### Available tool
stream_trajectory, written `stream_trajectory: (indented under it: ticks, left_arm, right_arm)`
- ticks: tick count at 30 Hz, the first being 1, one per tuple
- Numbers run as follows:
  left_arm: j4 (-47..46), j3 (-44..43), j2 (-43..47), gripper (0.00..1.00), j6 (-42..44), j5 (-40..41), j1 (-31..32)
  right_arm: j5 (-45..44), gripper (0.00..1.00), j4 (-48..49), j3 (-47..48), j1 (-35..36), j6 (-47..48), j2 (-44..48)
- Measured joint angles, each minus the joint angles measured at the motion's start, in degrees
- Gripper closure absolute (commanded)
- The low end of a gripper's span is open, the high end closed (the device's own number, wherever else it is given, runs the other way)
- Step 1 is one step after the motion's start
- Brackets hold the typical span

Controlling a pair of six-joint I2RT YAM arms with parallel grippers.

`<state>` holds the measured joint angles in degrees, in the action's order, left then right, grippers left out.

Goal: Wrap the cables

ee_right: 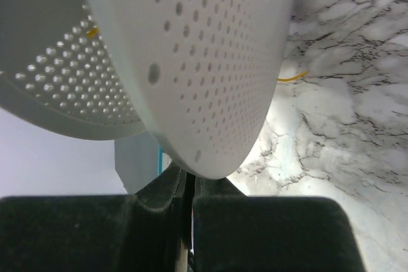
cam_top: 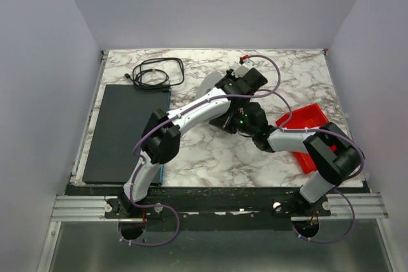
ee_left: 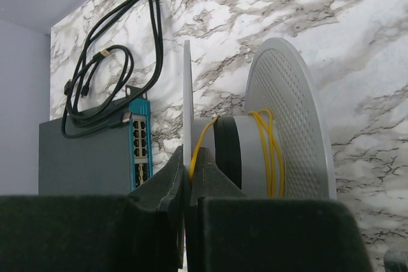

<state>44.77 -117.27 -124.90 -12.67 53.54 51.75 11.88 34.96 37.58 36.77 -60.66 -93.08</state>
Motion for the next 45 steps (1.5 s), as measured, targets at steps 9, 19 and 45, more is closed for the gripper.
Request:
stream_trajectory:
  ticks: [9, 19, 45]
  left_arm:
    - [-3.61, 2.40, 0.46, 1.00, 4.17, -1.75, 1.22]
    - [-8.09, 6.95, 2.54, 1.00, 9.09, -3.93, 1.73]
    - [-2.29, 9.81, 2.16, 0.69, 5.09, -12.83, 5.66]
  right_arm:
    - [-3.48, 0.99, 3.63, -4.59, -0.09, -1.38, -1.05]
    - [-6.27, 0.82, 1.36, -12.35, -0.59, 1.55, 11.47]
    - [-15.67, 0.69, -25.70, -12.04, -6.29, 5.92, 25.38]
